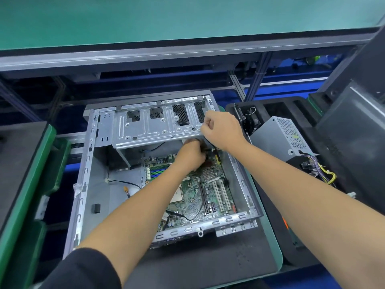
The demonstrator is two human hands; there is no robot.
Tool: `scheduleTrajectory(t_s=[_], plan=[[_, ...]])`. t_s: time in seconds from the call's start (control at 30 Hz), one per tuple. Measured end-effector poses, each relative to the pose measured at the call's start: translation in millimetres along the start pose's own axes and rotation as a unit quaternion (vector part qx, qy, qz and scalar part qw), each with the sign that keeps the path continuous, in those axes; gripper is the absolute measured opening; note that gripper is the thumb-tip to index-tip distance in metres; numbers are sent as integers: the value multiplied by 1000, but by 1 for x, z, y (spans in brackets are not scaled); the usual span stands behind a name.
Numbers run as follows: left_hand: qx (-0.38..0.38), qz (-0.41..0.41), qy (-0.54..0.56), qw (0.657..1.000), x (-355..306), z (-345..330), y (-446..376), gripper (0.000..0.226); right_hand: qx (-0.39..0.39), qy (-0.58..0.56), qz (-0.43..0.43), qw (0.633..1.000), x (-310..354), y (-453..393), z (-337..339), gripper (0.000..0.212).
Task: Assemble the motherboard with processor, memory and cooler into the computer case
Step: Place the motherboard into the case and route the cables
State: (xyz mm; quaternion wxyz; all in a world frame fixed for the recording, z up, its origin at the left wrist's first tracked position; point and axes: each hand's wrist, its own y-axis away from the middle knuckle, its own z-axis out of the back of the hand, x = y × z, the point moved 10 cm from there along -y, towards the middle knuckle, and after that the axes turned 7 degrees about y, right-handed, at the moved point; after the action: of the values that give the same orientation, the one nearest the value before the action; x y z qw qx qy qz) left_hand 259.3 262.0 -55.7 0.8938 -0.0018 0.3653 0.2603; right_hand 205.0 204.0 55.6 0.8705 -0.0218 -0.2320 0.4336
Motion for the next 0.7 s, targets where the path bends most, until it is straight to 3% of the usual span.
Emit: scheduleTrajectory(t_s=[0.1, 0.23, 0.47, 0.7], plan=[[34, -36, -33, 998, -10, -15, -4, 33, 0, 5, 1, 1000, 0, -1, 1, 13], [68, -60, -73, 993, -15, -34, -7, 32, 1, 1, 3, 1000, 1, 0, 0, 13], [48, -81, -102, 990, -17, -34, -8, 25, 1, -4, 6, 1000, 1, 0, 1, 13], [83, -113, -159, 977, -20, -35, 1, 35, 1, -12, 3, 1000, -1, 0, 1, 12]])
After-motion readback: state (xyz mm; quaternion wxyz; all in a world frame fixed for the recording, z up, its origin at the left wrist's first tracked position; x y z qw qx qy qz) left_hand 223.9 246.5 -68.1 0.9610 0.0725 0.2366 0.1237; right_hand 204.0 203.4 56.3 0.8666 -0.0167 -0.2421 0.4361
